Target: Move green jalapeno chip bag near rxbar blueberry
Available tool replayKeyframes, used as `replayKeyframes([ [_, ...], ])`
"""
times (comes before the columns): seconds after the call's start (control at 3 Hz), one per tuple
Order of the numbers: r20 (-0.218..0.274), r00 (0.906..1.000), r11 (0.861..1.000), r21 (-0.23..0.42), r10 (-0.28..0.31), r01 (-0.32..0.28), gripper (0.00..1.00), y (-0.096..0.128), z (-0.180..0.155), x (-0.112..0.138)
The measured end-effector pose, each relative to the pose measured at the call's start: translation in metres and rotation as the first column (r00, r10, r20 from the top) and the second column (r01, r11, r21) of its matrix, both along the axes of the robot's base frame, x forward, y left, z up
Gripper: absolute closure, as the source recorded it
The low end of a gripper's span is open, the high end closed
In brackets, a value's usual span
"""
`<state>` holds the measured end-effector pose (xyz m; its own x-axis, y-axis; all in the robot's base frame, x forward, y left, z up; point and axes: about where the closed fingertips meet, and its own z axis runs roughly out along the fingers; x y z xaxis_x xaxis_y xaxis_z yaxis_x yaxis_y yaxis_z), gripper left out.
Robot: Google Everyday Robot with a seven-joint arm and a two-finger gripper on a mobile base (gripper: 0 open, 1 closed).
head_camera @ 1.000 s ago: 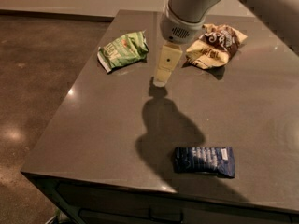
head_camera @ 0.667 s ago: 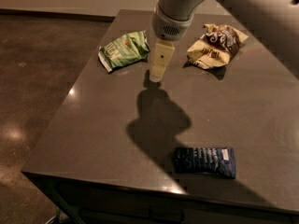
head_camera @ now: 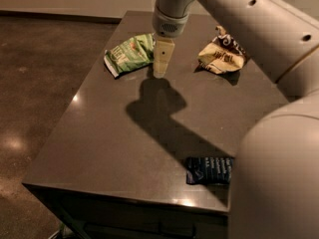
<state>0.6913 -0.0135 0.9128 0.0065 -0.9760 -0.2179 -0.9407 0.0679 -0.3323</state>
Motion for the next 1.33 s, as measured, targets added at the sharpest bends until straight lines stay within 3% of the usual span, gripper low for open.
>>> replayKeyframes([
  [0.67, 0.006, 1.0000, 1.000, -0.023, -0.005, 0.005, 0.00, 0.023, -0.015, 0.037],
  [1.33, 0.005, 0.9997, 0.995, -0.100, 0.022, -0.021, 0.00, 0.053, -0.038, 0.054],
])
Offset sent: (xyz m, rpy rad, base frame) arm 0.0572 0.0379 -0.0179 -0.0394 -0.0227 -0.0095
